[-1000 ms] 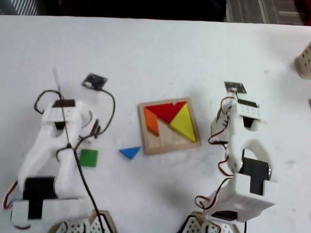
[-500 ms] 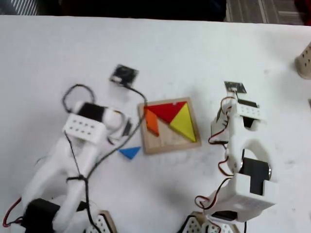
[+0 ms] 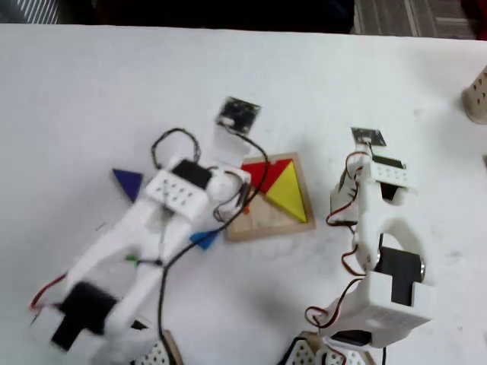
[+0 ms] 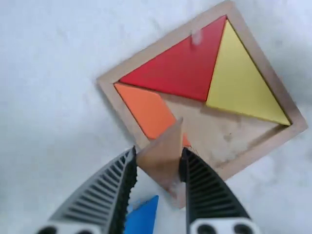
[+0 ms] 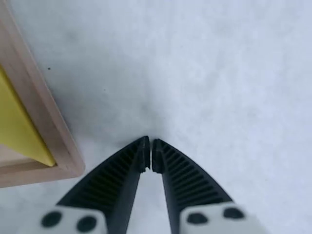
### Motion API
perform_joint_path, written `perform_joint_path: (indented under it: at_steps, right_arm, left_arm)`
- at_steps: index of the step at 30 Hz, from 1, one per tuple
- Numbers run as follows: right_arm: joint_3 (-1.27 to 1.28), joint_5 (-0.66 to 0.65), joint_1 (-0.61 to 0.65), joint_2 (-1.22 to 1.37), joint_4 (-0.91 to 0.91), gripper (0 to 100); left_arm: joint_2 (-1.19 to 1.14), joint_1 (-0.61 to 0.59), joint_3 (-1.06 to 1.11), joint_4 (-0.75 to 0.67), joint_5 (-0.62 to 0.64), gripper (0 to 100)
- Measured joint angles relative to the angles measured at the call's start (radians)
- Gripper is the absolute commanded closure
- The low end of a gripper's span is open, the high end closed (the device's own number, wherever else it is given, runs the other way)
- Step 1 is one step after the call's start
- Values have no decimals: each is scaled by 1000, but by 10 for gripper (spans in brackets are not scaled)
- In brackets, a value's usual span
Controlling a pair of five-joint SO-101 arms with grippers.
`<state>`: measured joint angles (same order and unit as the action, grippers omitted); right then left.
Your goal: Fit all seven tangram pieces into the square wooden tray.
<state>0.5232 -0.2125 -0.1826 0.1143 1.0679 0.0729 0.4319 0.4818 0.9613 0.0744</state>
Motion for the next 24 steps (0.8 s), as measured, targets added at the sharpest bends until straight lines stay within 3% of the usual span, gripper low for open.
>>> perform_joint_path:
  at_steps: [4, 7, 14, 18, 24]
  right_arm:
    - [0, 0, 0, 0, 0, 981]
    - [0, 0, 0, 0, 0, 981]
    - [0, 0, 0, 0, 0, 981]
    - [0, 0, 0, 0, 0, 981]
    - [0, 0, 0, 0, 0, 981]
  left_arm:
    - [-172, 3, -89, 0, -212, 942]
    - [-229, 3, -141, 0, -290, 916]
    - [-239, 3, -170, 3, -304, 690]
    - [-239, -25, -170, 3, -305, 685]
    - [-229, -104, -180, 18, -304, 753]
